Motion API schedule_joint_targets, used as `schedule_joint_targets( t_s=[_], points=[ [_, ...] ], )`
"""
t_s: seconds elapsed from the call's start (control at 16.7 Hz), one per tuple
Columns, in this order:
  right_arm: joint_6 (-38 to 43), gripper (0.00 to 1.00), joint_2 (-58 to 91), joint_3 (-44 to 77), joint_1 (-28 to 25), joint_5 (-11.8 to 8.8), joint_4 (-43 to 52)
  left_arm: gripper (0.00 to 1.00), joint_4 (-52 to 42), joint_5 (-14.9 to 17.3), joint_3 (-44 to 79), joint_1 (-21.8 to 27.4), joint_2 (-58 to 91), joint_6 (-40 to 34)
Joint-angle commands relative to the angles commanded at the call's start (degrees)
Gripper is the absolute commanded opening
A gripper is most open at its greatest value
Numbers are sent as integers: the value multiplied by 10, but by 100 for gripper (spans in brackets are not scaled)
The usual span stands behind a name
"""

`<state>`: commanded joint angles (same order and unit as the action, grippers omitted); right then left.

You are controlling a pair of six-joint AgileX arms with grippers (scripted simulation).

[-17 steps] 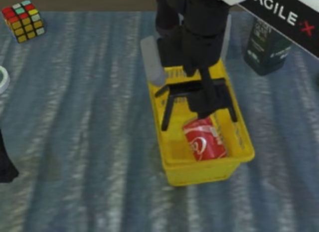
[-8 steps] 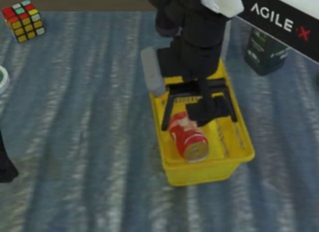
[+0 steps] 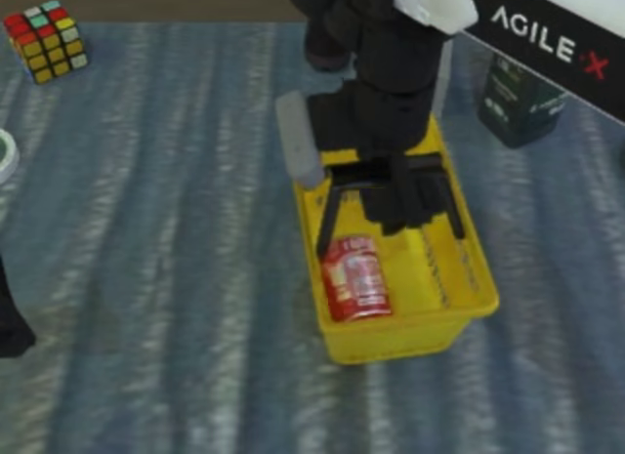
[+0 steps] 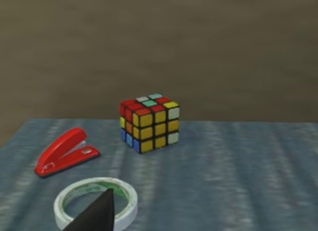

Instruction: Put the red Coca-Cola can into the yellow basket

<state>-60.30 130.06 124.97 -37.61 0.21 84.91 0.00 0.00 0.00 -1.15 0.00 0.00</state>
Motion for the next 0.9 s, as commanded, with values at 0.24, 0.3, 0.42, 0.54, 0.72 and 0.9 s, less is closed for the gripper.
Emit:
schedule_joint_targets(
  t_s=[0.24, 0.3, 0.42, 0.54, 0.72, 0.9],
  points=[
    [0, 25, 0, 0, 0, 0, 0, 100, 0, 0, 0, 0, 0, 0],
    [0, 17, 0, 0, 0, 0, 0, 100, 0, 0, 0, 0, 0, 0],
    [0, 2, 0, 0, 0, 0, 0, 100, 0, 0, 0, 0, 0, 0],
    [0, 0, 0, 0, 0, 0, 0, 100, 0, 0, 0, 0, 0, 0],
    [0, 0, 0, 0, 0, 0, 0, 100, 0, 0, 0, 0, 0, 0],
    [0, 0, 0, 0, 0, 0, 0, 100, 0, 0, 0, 0, 0, 0]
  ],
)
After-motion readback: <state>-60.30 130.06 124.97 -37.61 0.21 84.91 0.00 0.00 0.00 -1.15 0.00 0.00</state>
